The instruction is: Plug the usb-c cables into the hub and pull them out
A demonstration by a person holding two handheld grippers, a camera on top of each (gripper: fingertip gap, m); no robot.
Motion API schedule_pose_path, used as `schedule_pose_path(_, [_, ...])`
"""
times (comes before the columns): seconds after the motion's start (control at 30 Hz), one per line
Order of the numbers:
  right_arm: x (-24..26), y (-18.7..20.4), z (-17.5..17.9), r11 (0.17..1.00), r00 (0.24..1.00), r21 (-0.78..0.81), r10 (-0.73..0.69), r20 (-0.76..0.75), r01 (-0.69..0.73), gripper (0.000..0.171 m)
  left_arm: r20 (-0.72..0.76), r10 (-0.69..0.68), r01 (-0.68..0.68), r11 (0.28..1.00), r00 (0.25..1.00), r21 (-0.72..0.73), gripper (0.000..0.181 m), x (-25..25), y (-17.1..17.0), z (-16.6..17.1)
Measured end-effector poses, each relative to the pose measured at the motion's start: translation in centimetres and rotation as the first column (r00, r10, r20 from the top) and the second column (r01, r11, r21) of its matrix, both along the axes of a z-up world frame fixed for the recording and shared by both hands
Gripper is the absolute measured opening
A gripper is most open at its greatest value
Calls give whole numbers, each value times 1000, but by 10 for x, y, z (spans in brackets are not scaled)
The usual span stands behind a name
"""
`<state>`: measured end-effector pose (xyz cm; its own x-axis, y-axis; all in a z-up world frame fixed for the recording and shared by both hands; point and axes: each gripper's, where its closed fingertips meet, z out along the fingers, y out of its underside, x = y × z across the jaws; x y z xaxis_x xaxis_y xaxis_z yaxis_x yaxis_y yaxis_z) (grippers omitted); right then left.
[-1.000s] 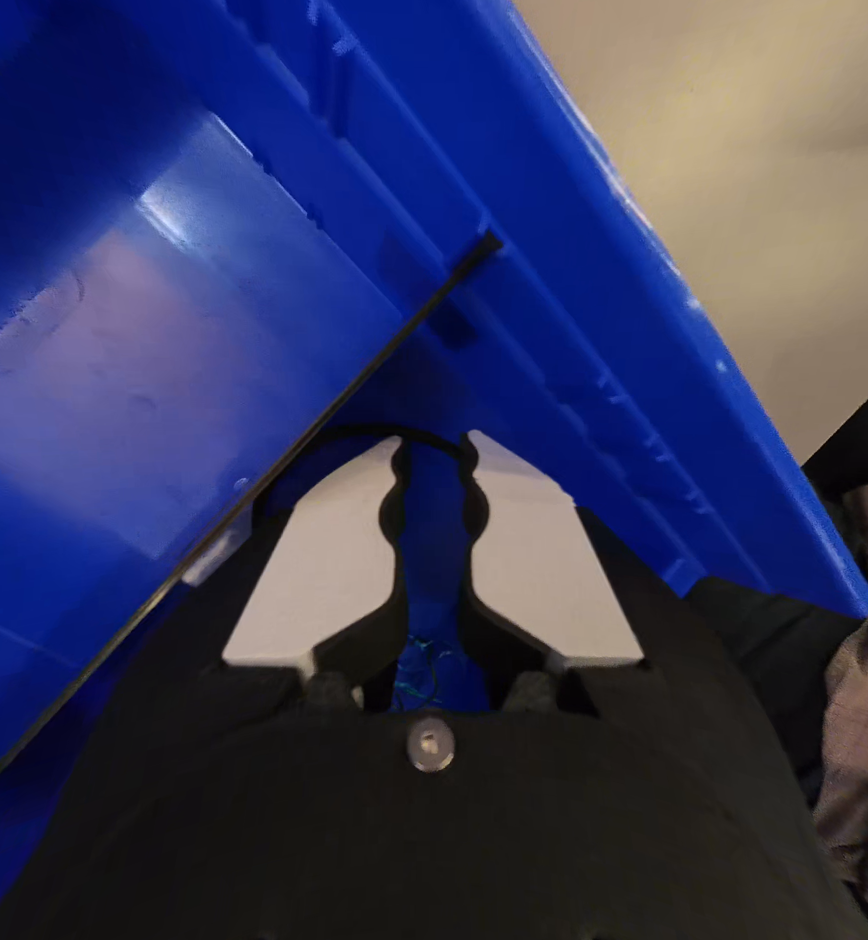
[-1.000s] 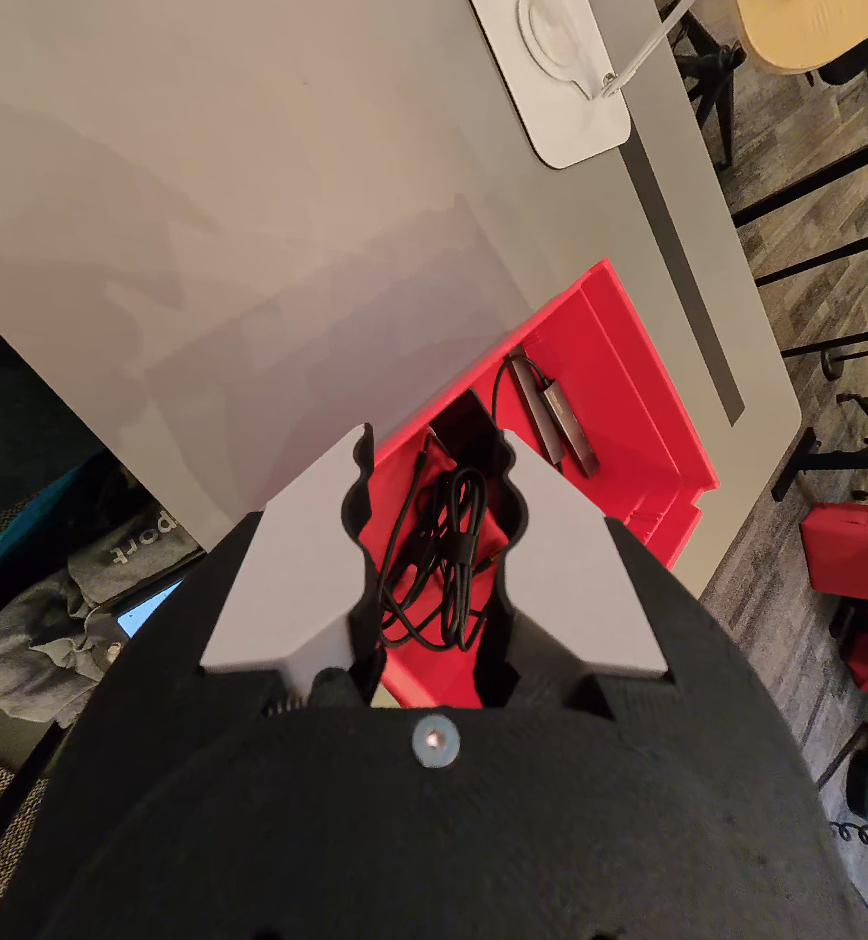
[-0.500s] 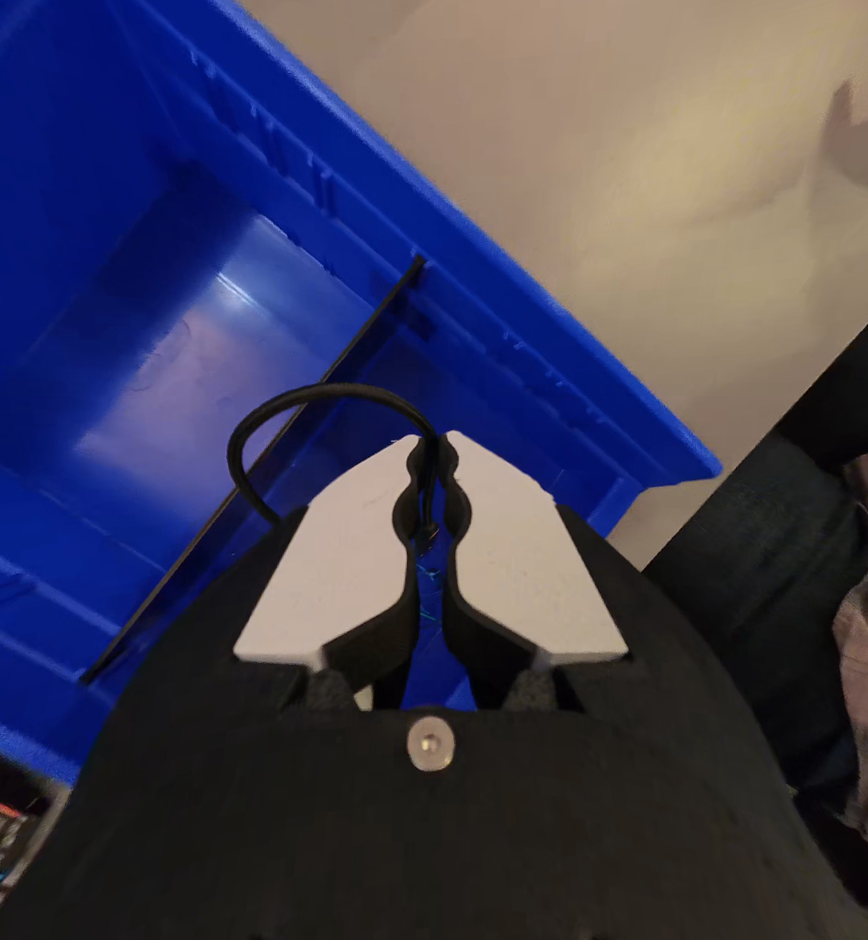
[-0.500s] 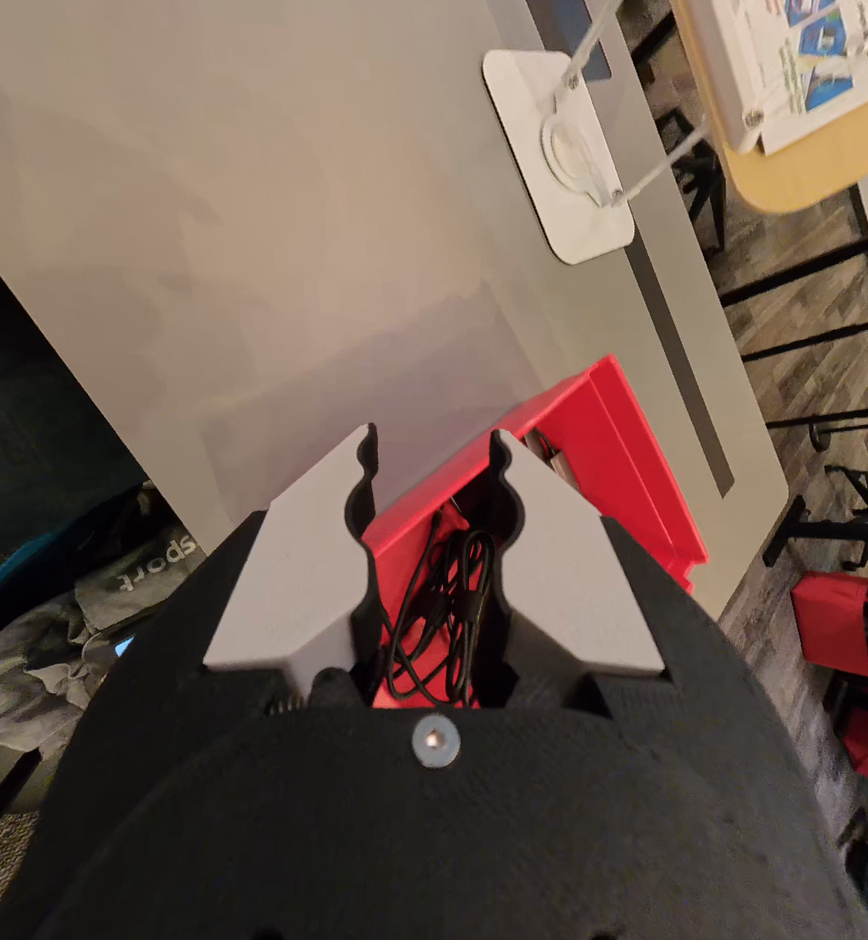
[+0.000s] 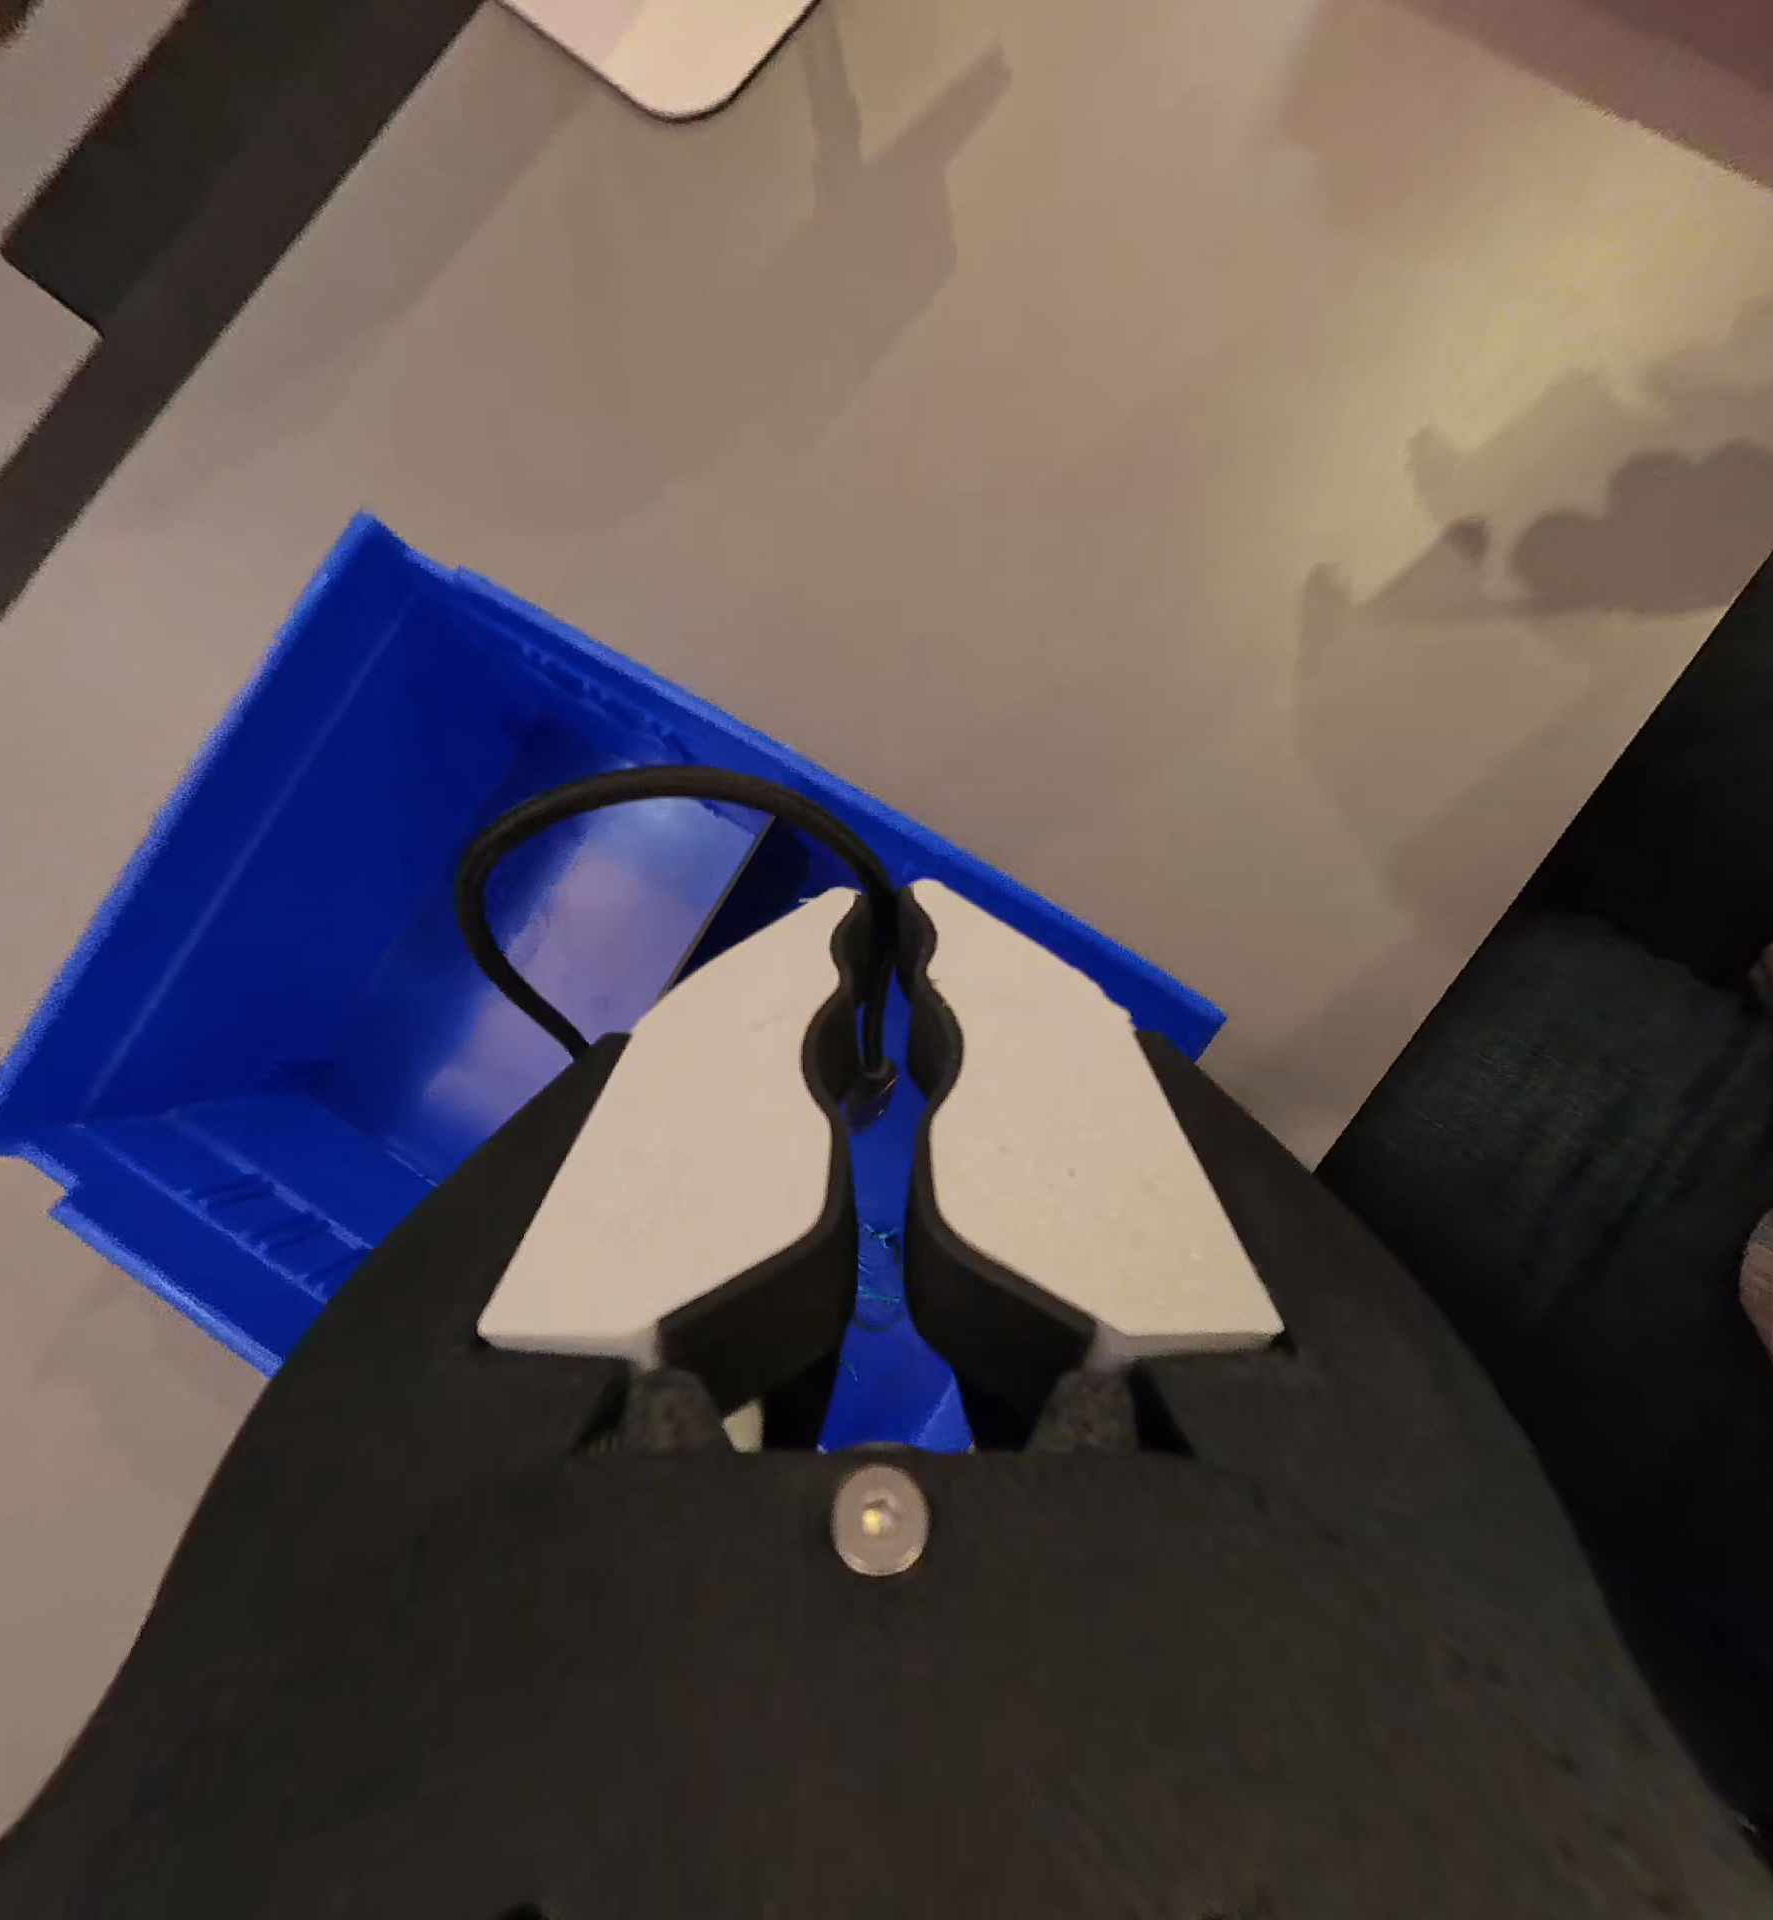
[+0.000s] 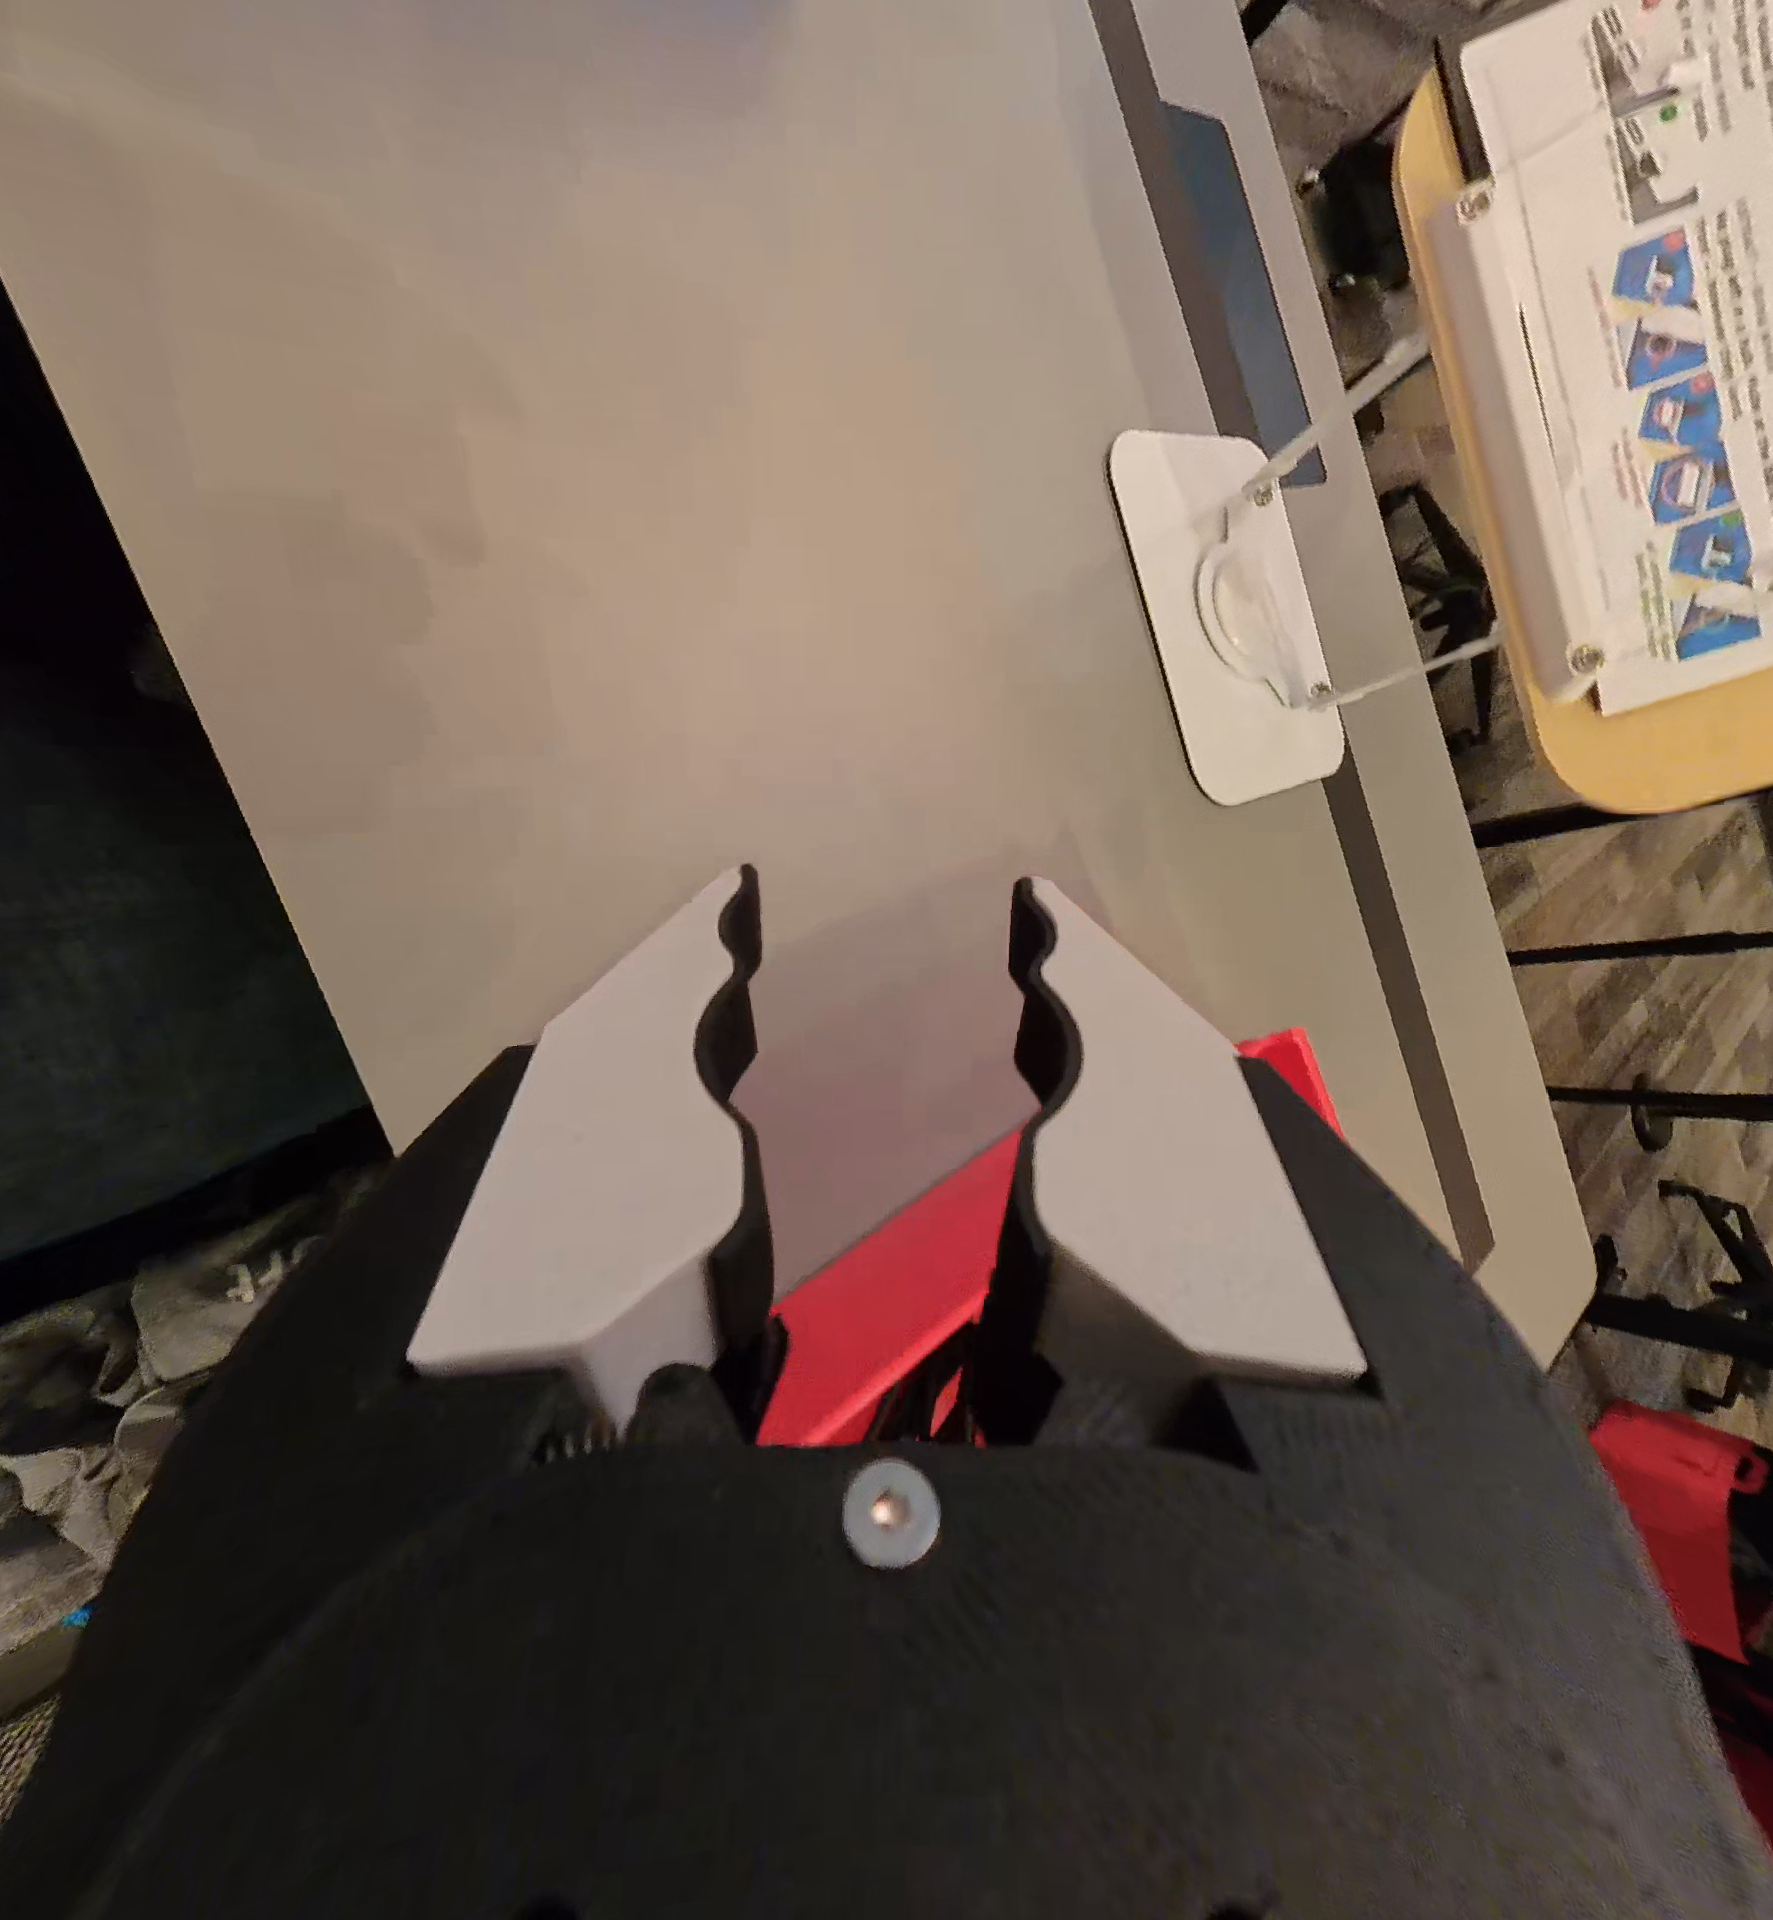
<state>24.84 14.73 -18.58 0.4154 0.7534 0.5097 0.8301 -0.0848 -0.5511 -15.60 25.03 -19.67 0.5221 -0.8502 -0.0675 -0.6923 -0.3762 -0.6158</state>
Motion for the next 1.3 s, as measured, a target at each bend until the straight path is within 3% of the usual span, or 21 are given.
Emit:
schedule_pose_path(0.17, [-34,8,4,997,997,60,58,-56,-55,52,41,-88,85,993,995,84,3,32,-15,30])
schedule_pose_path(0.37, [-81,19,13,975,984,177,150,-94,-132,58,91,-308,293,945,947,145,3,104,-52,46])
schedule_pose_path(0.57, [-129,20,42,897,967,377,255,-20,-229,59,107,-511,495,857,853,142,3,171,-96,30])
schedule_pose_path(0.73, [-169,12,45,813,936,469,337,106,-346,59,145,-607,597,795,781,111,3,197,-122,18])
schedule_pose_path(0.97, [-201,8,16,737,876,474,388,286,-482,41,170,-695,696,715,698,68,4,209,-151,7])
schedule_pose_path(1.07, [-203,10,11,735,874,476,373,310,-483,7,164,-723,726,686,671,53,3,209,-159,3])
schedule_pose_path(1.3, [-184,7,25,793,912,449,351,215,-411,1,205,-717,715,693,666,99,3,220,-161,7])
